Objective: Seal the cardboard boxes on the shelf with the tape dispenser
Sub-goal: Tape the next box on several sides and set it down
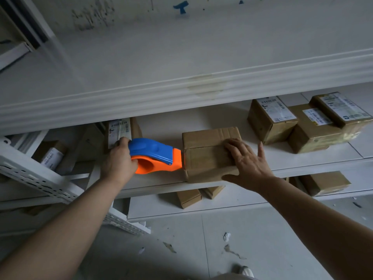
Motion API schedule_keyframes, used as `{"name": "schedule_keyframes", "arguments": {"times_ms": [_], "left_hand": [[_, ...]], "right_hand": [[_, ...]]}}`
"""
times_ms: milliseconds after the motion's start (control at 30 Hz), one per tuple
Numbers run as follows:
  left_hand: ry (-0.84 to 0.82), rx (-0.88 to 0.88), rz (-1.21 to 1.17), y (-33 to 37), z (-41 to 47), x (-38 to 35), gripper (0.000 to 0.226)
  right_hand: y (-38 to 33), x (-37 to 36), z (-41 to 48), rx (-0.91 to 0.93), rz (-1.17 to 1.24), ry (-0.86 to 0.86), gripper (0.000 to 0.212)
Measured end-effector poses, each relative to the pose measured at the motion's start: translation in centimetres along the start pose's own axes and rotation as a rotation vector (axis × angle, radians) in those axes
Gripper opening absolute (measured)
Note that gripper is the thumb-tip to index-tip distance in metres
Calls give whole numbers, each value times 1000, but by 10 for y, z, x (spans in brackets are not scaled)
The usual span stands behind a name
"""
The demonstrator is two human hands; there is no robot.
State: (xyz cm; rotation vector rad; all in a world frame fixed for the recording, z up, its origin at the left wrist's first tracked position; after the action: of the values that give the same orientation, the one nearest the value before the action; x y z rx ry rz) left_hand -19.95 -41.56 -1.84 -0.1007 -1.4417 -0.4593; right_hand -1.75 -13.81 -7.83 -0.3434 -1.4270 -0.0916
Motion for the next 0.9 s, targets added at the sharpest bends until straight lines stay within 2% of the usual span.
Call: {"name": "schedule_keyframes", "arguments": {"times_ms": [67,167,233,300,400,467,633,900], "left_hand": [[2,-5,-8,5,0,-3,46],[-11,5,22,3,0,-5,46],[-20,-7,-22,-1,0,-9,51],[-43,-14,-190,-7,-1,-15,62],[-89,-3,-368,-18,-6,-17,79],[-150,-22,-429,-22,-12,-17,86],[-333,-159,-518,-23,-17,-31,89],[-443,-298,-634,2,-10,-41,98]], "right_hand": [[-21,1,0,106,-112,14,100],[-49,-13,-4,225,-120,-103,97],[-55,-13,-1,169,-96,-133,98],[-67,-3,8,138,-79,-113,95],[-101,-5,22,235,-103,-103,100],[-114,-21,26,230,-98,-134,100],[-109,-32,27,123,-42,-59,82],[-78,-19,19,78,-27,31,73]]}}
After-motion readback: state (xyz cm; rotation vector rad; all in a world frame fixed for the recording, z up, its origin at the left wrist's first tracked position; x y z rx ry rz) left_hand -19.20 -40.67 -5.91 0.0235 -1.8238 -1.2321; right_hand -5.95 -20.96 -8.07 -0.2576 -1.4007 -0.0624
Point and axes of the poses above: each hand's wrist, its own z-axis towards the middle knuckle, its own x-axis out of the back of the hand, y = z × x, the point moved 6 cm from there along z, towards the middle knuckle, and after that the axes turned 2 degrees about y, right-handed, at the moved point
